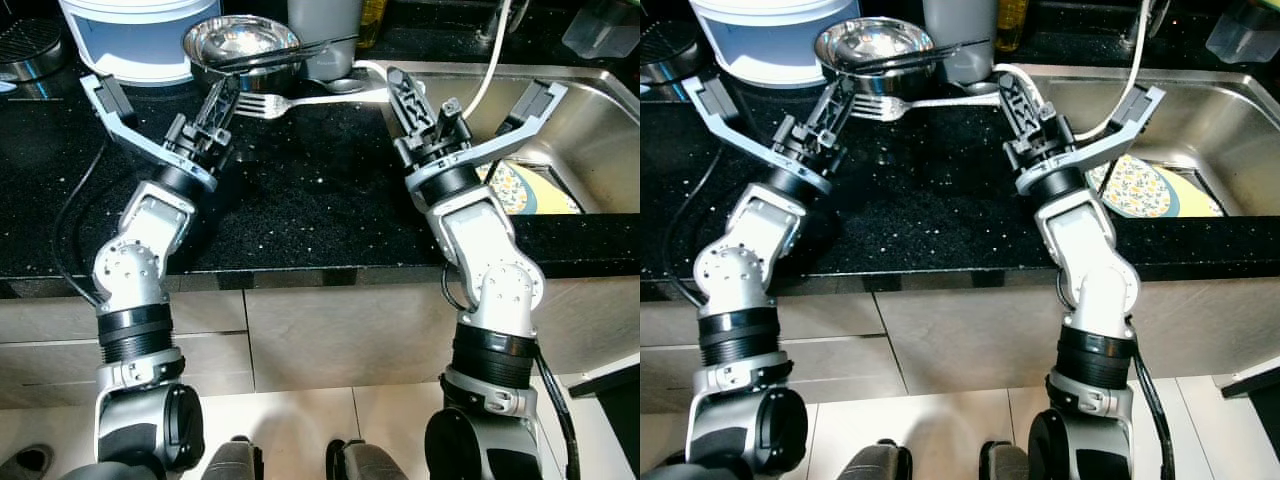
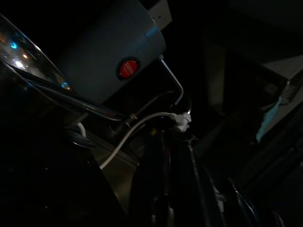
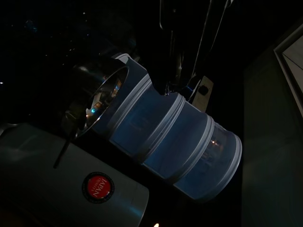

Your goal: Kitchen organization

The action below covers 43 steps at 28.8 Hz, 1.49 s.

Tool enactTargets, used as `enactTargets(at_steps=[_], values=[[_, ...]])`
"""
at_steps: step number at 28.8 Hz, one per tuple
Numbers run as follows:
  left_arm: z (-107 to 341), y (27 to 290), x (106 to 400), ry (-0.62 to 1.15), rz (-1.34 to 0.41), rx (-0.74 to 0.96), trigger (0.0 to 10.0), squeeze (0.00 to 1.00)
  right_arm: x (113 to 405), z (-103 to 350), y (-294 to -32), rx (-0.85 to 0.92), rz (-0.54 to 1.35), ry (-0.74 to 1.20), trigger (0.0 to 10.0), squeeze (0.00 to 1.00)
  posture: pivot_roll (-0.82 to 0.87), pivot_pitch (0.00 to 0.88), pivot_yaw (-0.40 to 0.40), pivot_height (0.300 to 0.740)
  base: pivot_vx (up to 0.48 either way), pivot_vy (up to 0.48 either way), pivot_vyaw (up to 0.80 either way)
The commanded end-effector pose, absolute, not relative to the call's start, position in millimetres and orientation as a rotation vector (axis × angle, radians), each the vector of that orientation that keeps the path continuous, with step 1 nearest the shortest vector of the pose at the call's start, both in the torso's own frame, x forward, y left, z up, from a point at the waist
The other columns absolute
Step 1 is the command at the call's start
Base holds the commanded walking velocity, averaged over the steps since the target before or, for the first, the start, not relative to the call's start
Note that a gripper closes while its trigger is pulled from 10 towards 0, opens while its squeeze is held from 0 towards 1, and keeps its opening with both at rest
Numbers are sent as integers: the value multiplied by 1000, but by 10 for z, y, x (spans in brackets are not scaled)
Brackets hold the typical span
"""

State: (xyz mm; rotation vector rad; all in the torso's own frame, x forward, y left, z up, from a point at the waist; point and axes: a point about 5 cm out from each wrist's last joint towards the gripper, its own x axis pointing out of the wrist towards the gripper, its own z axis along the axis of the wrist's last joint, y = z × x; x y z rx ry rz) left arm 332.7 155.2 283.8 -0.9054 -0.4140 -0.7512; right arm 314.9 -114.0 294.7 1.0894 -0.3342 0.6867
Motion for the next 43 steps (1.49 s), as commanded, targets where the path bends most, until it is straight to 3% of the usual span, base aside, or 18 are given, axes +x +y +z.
enactTargets(at_steps=[1,2,5,6,12,20,25,31,43], values=[[2834,1515,3341,-410,-742,-899,10000,1000,3135,2988,-1151,1083,697,-358,0,0,82,98,-50,740,0,0,0],[2844,1516,3346,-414,-727,-886,10000,1000,3140,2983,-1146,1077,695,-350,10000,0,82,98,-50,740,0,0,0],[2856,1533,3358,-417,-707,-892,10000,1000,3147,2979,-1144,1073,692,-346,10000,0,85,98,-49,740,0,0,0],[2878,1584,3352,-446,-689,-926,10000,0,3154,2975,-1147,1065,683,-343,10000,0,84,98,-49,740,0,0,0],[2786,1705,3362,-395,-597,-973,10000,0,3211,2936,-1213,1017,610,-342,10000,0,88,100,-47,740,0,0,0],[2669,1681,3351,-319,-413,-694,10000,0,3272,2896,-1260,963,546,-334,10000,0,88,99,-47,740,0,0,0],[2674,1736,3343,-325,-353,-657,10000,0,3281,2893,-1263,956,546,-332,10000,0,100,96,-48,740,0,0,0],[2709,1810,3355,-367,-156,-294,10000,0,3311,2883,-1261,951,540,-332,10000,0,108,92,-51,740,44,-285,0],[2686,1759,3380,-357,-134,-262,10000,0,3322,2871,-1259,946,539,-333,10000,0,113,84,-52,740,0,-479,0]])
